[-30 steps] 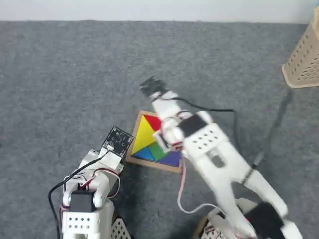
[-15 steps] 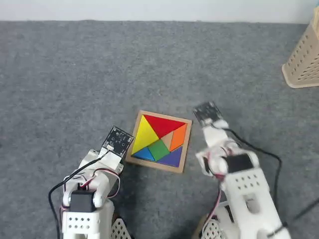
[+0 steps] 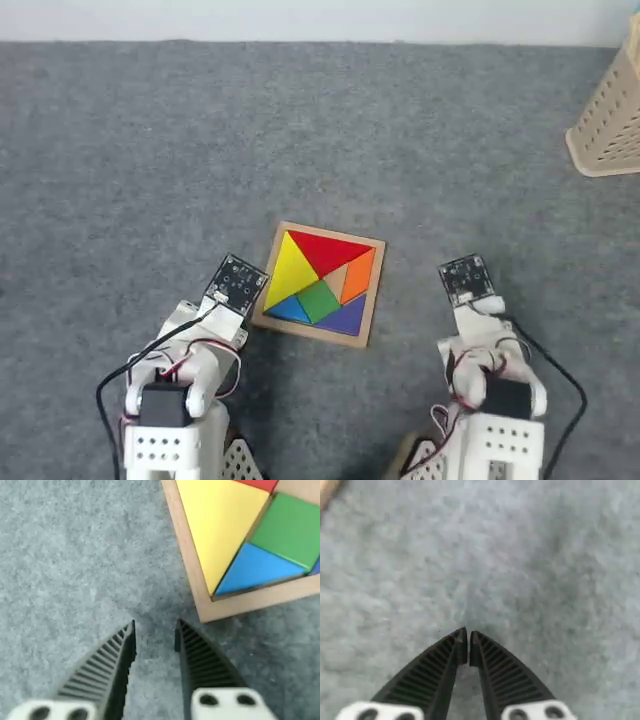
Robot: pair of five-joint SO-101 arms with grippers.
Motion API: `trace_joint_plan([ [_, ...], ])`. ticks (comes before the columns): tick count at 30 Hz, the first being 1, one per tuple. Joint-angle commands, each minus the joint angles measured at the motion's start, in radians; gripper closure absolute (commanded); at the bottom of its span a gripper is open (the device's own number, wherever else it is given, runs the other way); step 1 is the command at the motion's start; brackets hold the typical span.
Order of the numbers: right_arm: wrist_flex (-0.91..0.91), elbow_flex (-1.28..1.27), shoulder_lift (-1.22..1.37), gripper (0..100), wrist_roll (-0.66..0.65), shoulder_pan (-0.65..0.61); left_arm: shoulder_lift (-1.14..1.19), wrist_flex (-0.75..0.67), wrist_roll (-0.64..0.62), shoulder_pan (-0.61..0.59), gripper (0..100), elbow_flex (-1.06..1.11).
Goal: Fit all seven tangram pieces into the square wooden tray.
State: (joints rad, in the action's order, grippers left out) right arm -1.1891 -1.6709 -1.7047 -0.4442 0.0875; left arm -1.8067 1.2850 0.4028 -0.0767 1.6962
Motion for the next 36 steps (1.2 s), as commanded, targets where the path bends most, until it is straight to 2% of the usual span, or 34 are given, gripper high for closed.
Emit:
trace_joint_plan([
  [1, -0.065, -0.014, -0.130, 97.8, -0.009, 0.013, -0.021, -0.002, -0.011, -0.003, 88, -0.012],
  [36, -0.036, -0.014, -0.071, 98.0, -0.014, 0.016, -0.021, -0.002, -0.011, -0.003, 88, -0.012],
])
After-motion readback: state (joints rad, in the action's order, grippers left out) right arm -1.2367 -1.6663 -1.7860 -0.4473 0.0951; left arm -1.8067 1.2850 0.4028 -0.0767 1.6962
